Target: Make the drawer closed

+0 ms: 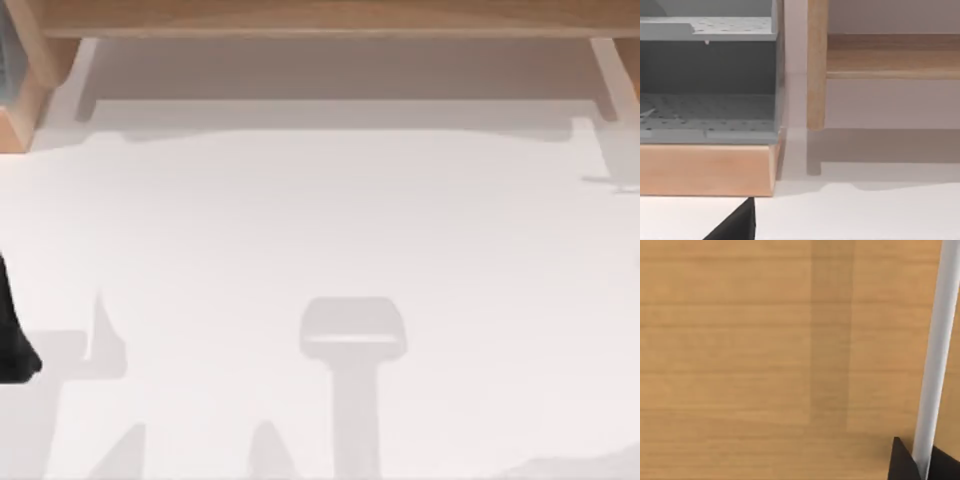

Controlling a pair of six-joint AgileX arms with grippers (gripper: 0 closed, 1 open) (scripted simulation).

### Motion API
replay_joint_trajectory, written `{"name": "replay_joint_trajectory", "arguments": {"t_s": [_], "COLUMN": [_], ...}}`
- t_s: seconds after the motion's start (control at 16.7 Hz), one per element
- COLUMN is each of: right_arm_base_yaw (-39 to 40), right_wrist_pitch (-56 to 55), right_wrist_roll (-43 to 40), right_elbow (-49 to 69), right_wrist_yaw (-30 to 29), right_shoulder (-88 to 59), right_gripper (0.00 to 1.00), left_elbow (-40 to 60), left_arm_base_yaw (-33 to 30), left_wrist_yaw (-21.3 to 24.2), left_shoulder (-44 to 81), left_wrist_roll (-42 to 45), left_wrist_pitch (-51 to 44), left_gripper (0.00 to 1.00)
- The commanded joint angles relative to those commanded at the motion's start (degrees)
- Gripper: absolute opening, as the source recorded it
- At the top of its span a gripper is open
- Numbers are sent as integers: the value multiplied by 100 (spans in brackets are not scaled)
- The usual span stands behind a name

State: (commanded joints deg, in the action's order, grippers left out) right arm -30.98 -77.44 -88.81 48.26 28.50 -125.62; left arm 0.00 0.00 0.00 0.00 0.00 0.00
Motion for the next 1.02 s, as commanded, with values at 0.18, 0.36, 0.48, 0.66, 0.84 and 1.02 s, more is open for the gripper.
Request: {"name": "replay_joint_trajectory", "arguments": {"t_s": [0.18,0.36,0.48,0.66,0.84,1.02], "right_arm_base_yaw": [181,266,231,279,389,527], "right_wrist_pitch": [355,462,465,591,897,1218], "right_wrist_roll": [-6,-10,2,-7,-15,-11], "right_elbow": [632,771,742,942,1502,2102], "right_wrist_yaw": [-161,-268,-259,-305,-446,-582], "right_shoulder": [-220,-318,-304,-422,-681,-930], "right_gripper": [0,0,0,0,0,0], "left_elbow": [0,0,0,0,0,0], "left_arm_base_yaw": [0,0,0,0,0,0], "left_wrist_yaw": [0,0,0,0,0,0], "left_shoulder": [0,0,0,0,0,0], "left_wrist_roll": [0,0,0,0,0,0], "left_wrist_pitch": [0,0,0,0,0,0], "left_gripper": [100,100,100,100,100,100]}}
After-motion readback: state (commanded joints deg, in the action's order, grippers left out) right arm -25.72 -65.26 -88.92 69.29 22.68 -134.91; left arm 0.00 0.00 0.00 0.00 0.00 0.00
